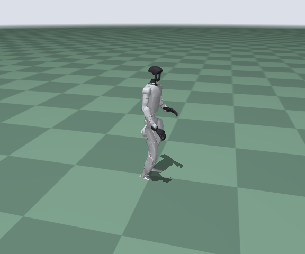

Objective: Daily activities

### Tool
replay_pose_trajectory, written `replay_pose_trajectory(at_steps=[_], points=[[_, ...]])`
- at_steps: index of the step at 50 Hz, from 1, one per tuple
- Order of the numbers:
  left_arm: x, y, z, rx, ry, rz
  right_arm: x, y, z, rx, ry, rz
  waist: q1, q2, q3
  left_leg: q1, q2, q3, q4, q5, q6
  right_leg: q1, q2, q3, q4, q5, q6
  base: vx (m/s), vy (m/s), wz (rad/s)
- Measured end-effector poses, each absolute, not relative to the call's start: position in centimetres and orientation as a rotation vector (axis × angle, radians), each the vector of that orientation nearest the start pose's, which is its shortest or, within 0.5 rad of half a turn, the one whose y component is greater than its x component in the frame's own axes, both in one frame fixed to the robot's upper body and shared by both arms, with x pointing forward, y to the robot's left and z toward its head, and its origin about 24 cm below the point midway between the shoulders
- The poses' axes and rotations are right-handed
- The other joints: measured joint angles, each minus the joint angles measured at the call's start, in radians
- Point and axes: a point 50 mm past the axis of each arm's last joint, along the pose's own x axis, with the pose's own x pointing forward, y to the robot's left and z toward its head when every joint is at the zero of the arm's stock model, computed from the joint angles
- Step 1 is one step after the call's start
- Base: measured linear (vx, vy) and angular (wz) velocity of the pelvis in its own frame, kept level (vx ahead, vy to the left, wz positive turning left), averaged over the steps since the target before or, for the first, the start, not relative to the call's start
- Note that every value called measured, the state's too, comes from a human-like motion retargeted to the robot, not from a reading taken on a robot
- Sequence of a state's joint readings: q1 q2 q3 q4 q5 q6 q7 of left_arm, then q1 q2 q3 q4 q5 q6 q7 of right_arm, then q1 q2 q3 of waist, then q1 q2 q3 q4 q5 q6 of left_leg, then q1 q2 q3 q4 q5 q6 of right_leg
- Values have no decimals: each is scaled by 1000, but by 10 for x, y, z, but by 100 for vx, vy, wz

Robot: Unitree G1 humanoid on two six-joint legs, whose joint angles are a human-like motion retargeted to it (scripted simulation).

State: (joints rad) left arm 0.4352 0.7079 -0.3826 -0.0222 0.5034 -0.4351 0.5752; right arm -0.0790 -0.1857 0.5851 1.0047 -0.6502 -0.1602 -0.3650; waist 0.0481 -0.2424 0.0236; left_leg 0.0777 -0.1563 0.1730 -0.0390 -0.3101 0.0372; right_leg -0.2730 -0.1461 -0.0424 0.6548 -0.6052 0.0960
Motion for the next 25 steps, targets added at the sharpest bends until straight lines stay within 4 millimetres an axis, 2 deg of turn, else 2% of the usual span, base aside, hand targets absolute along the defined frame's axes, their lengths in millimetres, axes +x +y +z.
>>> replay_pose_trajectory(at_steps=[7,13,17,25], points=[[136,208,15,904,-235,-105,155,-141,-135,-1065,484,474,28,26,-28,-52,11,-22,42,-9,-2,4,3,-23,-61,25,1,0,0,0],[141,209,10,923,-211,-77,153,-141,-135,-1065,486,472,35,59,-42,-102,19,-32,133,-49,-1,20,2,-39,-95,43,0,0,2,6],[142,207,-5,950,-143,-109,160,-138,-132,-1059,465,462,23,81,-46,-127,20,-39,190,-82,0,25,-3,-44,-90,42,-2,-1,8,19],[127,203,-58,1044,82,-267,175,-132,-125,-1057,422,464,-28,94,-38,-136,-9,-49,229,-119,9,0,-38,-42,6,8,-12,-2,11,23]])
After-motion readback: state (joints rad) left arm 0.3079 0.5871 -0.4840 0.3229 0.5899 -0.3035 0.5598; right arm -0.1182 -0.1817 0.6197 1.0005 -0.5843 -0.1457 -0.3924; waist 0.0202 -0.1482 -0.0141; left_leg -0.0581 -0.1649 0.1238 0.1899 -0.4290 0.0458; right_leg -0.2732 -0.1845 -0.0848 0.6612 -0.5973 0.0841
